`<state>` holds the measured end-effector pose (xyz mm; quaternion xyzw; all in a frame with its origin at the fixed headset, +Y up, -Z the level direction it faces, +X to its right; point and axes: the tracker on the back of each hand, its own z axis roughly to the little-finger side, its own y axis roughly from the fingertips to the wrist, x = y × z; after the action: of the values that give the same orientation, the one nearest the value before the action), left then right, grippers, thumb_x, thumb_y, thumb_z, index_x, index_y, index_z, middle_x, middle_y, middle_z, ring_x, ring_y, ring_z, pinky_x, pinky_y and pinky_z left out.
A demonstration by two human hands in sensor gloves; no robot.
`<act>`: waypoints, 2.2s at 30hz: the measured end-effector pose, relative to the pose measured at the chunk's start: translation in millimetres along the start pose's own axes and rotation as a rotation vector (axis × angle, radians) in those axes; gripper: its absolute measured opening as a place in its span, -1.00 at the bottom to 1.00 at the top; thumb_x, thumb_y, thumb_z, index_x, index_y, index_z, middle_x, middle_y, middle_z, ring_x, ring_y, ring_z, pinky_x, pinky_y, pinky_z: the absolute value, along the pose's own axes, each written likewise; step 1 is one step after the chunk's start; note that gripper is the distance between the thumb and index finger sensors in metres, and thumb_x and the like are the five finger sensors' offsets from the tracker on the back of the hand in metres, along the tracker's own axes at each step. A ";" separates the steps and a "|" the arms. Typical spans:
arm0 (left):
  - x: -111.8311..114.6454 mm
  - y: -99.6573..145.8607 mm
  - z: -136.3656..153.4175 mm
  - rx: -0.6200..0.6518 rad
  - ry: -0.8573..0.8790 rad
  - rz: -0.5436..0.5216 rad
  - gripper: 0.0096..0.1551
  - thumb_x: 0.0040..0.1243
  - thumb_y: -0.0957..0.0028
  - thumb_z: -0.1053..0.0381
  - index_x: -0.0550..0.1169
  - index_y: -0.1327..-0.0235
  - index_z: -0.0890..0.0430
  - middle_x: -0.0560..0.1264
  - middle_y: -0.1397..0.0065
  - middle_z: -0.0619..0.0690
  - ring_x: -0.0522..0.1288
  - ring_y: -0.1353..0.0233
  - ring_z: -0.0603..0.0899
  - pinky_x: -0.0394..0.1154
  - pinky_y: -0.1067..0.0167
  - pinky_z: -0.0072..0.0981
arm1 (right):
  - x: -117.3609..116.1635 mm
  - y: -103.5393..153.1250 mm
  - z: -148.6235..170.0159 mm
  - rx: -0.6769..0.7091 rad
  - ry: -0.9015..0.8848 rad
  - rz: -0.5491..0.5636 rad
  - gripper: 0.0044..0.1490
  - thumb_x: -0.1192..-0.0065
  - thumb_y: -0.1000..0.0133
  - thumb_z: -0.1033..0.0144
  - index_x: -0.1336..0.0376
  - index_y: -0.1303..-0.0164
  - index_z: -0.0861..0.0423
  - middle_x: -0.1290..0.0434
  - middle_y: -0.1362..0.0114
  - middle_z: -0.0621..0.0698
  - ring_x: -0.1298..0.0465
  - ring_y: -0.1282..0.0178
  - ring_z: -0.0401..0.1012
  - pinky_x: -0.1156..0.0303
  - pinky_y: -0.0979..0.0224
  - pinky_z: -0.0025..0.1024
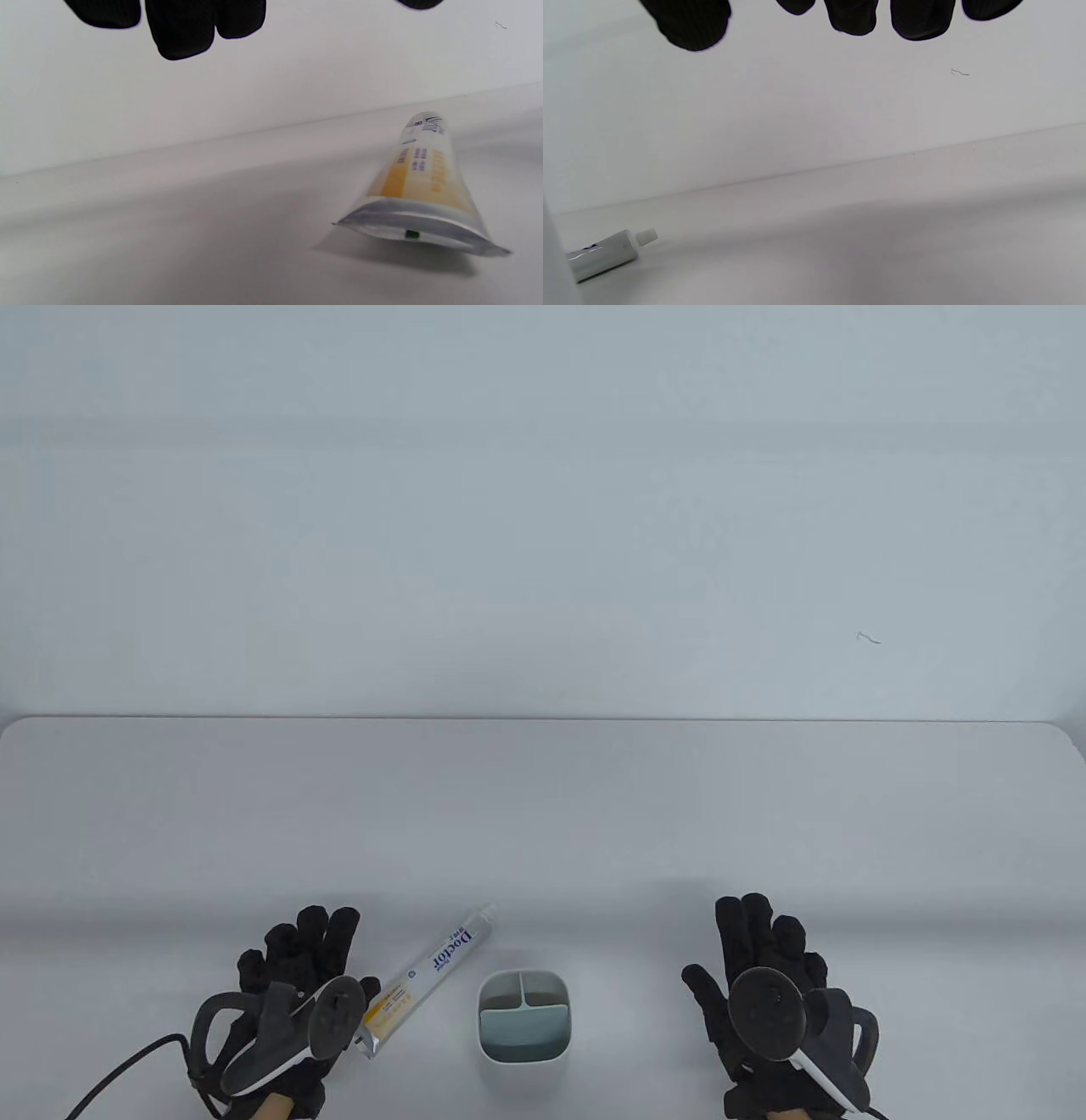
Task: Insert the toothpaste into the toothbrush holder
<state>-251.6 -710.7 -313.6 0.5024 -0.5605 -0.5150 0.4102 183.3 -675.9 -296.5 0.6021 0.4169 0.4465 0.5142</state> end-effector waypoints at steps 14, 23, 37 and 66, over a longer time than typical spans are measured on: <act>3.7 -0.3 -6.7 0.025 -0.016 0.028 -0.09 -0.22 -0.22 -0.34 -0.09 -0.67 0.10 0.15 -0.74 0.31 0.31 -0.60 0.54 0.27 -0.35 0.49 | -4.9 0.5 -1.1 0.015 -0.019 -0.027 -0.06 0.02 -0.31 -0.13 0.23 -0.74 0.05 0.09 -0.84 0.22 -0.06 -0.73 0.39 0.02 -0.52 0.41; 4.0 -1.6 -8.5 0.042 -0.028 0.026 -0.09 -0.22 -0.23 -0.34 -0.09 -0.67 0.09 0.15 -0.74 0.31 0.31 -0.60 0.53 0.27 -0.35 0.48 | -3.8 0.5 -0.2 0.019 -0.051 -0.023 -0.08 0.03 -0.31 -0.12 0.22 -0.74 0.03 0.09 -0.84 0.22 -0.06 -0.73 0.38 0.02 -0.52 0.41; 1.5 2.7 -18.9 0.087 -0.022 -0.014 -0.09 -0.23 -0.22 -0.34 -0.10 -0.67 0.10 0.14 -0.75 0.30 0.30 -0.61 0.54 0.27 -0.35 0.48 | -1.8 4.4 0.9 0.008 -0.007 0.061 -0.10 0.02 -0.30 -0.13 0.20 -0.74 -0.02 0.13 -0.84 0.22 -0.01 -0.74 0.39 0.07 -0.52 0.42; 61.7 -10.5 -38.2 0.122 0.002 0.274 -0.15 -0.29 -0.24 -0.34 -0.09 -0.63 0.08 0.14 -0.75 0.24 0.30 -0.61 0.51 0.27 -0.36 0.46 | -4.5 6.1 -2.7 0.026 -0.033 0.022 -0.12 0.02 -0.30 -0.11 0.17 -0.74 -0.02 0.07 -0.84 0.22 -0.07 -0.73 0.38 0.05 -0.52 0.41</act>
<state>-222.5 -777.4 -322.4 0.4459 -0.6536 -0.4186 0.4458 179.8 -680.3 -290.7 0.6205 0.4078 0.4365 0.5081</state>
